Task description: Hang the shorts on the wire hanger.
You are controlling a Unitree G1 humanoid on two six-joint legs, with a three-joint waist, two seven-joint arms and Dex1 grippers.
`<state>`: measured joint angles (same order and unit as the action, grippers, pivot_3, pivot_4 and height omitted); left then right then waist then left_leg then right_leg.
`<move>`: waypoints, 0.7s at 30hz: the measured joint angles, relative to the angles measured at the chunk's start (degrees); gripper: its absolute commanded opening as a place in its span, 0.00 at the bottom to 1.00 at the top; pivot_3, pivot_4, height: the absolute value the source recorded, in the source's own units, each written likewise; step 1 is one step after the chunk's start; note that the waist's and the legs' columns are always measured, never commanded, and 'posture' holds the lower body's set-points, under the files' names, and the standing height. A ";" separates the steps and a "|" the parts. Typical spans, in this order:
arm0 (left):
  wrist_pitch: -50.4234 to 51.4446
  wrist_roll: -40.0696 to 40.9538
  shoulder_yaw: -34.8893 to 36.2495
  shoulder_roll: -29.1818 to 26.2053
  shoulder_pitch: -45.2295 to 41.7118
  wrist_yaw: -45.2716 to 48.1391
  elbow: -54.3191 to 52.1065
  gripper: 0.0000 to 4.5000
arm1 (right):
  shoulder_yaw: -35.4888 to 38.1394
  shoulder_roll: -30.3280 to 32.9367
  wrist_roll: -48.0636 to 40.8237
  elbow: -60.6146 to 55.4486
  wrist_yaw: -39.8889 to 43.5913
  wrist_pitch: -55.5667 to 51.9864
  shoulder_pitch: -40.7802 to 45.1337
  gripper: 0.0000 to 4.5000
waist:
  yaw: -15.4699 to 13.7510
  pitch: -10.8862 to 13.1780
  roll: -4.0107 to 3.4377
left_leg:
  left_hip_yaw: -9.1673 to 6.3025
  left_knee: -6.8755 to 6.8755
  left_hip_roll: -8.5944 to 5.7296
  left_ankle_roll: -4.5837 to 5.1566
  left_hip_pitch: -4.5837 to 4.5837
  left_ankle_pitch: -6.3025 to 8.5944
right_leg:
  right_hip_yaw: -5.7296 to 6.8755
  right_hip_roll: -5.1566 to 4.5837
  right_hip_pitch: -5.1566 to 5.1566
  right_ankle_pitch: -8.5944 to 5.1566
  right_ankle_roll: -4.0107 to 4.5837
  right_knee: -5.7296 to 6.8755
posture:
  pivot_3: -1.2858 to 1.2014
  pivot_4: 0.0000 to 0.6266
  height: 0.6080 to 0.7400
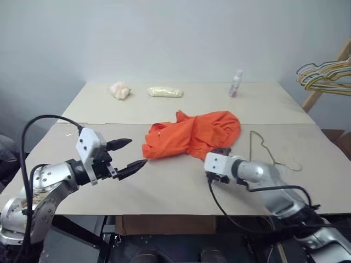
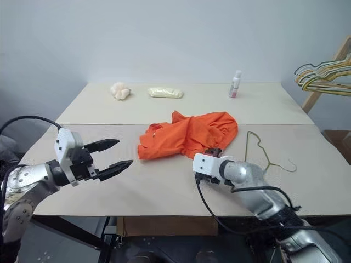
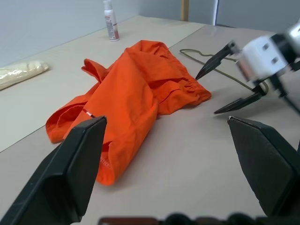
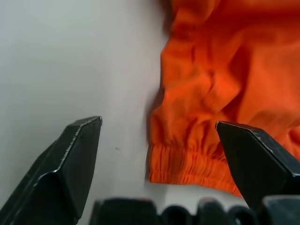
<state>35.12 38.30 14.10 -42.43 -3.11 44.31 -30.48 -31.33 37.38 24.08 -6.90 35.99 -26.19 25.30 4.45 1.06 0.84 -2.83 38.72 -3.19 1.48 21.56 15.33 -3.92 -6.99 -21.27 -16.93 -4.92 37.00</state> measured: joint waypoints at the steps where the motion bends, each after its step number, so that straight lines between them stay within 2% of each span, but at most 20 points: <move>1: -0.02 0.01 -0.22 0.04 -0.28 -0.02 -0.02 1.00 | -1.38 -1.07 2.88 3.26 -1.20 0.13 2.01 0.86 | 0.49 -0.01 0.01 | -0.01 -0.01 0.02 -0.03 -0.04 -0.01 | 0.02 0.04 0.03 0.01 0.02 0.00 | 0.47 0.00 1.00; 9: -0.29 -0.98 -0.91 0.26 0.52 -0.69 -0.08 1.00 | -1.77 -4.54 8.95 11.88 -3.94 0.79 3.69 0.25 | 1.34 -0.01 0.02 | -0.06 -0.01 0.01 -0.04 -0.07 -0.02 | 0.04 0.05 0.06 0.01 0.02 0.03 | 0.47 0.00 1.00; 12: -1.87 -5.54 -4.04 0.22 0.35 -1.84 0.02 1.00 | -1.72 -5.23 9.61 12.87 -4.38 1.33 3.68 0.01 | 1.35 -0.01 0.02 | -0.06 -0.01 0.00 -0.04 -0.08 -0.02 | 0.03 0.06 0.06 0.01 0.02 0.04 | 0.47 0.00 1.00; 16: -5.29 -16.15 -11.30 -0.03 -3.28 -5.16 4.06 1.00 | -0.43 -4.61 9.27 10.99 -3.60 3.35 3.19 0.01 | 1.34 -0.01 0.01 | -0.06 -0.02 -0.01 -0.04 -0.07 -0.02 | 0.03 0.08 0.06 0.01 0.02 0.04 | 0.46 0.00 1.00; 21: -18.31 -35.78 -23.52 -0.94 -8.98 -8.97 16.54 1.00 | 3.47 0.11 7.08 2.99 0.74 5.53 -0.10 0.01 | 1.17 -0.01 0.01 | -0.07 -0.02 -0.04 -0.04 -0.01 -0.02 | 0.07 0.08 0.04 0.01 0.02 -0.01 | 0.45 0.00 1.00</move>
<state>16.81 2.52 -9.42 -43.37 -12.09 35.34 -13.94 -27.86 37.48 31.16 -3.90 36.74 -20.65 25.20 5.62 1.05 0.85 -2.91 38.69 -3.23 1.43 21.55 15.31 -3.85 -6.91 -21.23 -16.92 -4.90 36.99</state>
